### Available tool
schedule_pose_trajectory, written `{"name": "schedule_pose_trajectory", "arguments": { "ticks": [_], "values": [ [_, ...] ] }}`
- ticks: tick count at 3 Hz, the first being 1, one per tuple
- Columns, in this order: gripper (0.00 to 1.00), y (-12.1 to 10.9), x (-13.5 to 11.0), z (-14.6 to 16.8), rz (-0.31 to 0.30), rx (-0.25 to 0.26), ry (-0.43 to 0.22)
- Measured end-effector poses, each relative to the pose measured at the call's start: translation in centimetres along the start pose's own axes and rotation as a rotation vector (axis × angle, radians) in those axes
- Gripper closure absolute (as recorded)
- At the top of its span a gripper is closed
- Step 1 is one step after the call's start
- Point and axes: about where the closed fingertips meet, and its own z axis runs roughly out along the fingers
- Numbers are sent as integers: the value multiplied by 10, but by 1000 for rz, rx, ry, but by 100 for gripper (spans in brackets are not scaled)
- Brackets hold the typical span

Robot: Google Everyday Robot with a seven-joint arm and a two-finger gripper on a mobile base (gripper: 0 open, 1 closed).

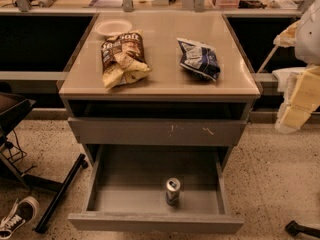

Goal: Pick redbull can from middle drawer and place on counter

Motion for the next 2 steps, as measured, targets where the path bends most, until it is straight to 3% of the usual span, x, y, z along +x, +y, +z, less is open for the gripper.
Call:
{"name": "schedule_pose_trajectory", "arguments": {
  "ticks": [2],
  "values": [
    [0, 5, 4, 9, 0, -2, -31]
  ]
}}
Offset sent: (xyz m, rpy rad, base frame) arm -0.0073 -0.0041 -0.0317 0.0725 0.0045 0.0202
